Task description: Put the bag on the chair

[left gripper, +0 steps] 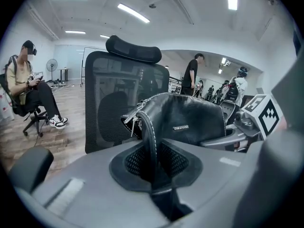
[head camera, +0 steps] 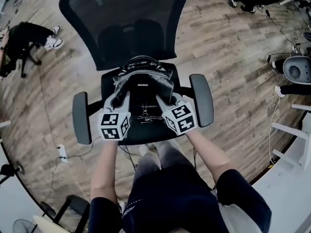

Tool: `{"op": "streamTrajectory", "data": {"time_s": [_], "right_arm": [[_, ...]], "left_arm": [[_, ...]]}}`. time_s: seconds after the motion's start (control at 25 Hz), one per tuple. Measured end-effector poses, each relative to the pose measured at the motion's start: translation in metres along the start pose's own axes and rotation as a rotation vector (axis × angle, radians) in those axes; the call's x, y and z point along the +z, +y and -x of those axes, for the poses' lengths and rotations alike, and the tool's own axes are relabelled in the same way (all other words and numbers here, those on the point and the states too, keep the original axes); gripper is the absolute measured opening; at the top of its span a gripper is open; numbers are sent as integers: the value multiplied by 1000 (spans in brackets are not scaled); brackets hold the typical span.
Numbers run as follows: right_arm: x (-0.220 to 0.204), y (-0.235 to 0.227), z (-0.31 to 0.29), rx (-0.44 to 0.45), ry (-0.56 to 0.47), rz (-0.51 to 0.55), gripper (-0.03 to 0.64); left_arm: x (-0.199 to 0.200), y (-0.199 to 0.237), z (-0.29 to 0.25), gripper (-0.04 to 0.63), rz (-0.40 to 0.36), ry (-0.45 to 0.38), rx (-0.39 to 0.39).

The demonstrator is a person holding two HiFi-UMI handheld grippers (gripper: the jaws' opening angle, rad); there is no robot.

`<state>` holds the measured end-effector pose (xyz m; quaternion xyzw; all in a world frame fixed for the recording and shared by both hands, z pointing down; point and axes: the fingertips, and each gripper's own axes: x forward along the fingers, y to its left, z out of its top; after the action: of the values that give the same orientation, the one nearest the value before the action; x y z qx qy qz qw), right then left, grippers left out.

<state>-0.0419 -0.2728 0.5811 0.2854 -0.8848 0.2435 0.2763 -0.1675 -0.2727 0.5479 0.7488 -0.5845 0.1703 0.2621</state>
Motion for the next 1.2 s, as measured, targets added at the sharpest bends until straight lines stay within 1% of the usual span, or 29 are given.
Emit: {"op": "streamTrajectory", "data": {"time_s": [0.24,0.44,0.64,0.8,0.92,1.12,1.2], "right_arm": [[-6,-16,-25,-31,10,-17,35],[-14,-28,-38,-50,12,-21,35],[-15,-33,-49,-33,20,-40,35],[-16,-38,-52,-15,29,-59,41],[-19,-43,-55,-16,35,-68,50],[-22,-47,-58,-24,47,-77,70],[-24,-48,-58,-24,56,-81,82]], "left_arm": [[-7,12,-30,67,-39,46,-3],[-14,15,-48,67,-58,64,2],[-18,22,-58,69,-59,76,28],[-19,24,-65,75,-59,85,24],[-20,26,-71,85,-59,90,20],[-21,29,-76,106,-81,82,34],[-23,30,-76,117,-73,81,38]]}}
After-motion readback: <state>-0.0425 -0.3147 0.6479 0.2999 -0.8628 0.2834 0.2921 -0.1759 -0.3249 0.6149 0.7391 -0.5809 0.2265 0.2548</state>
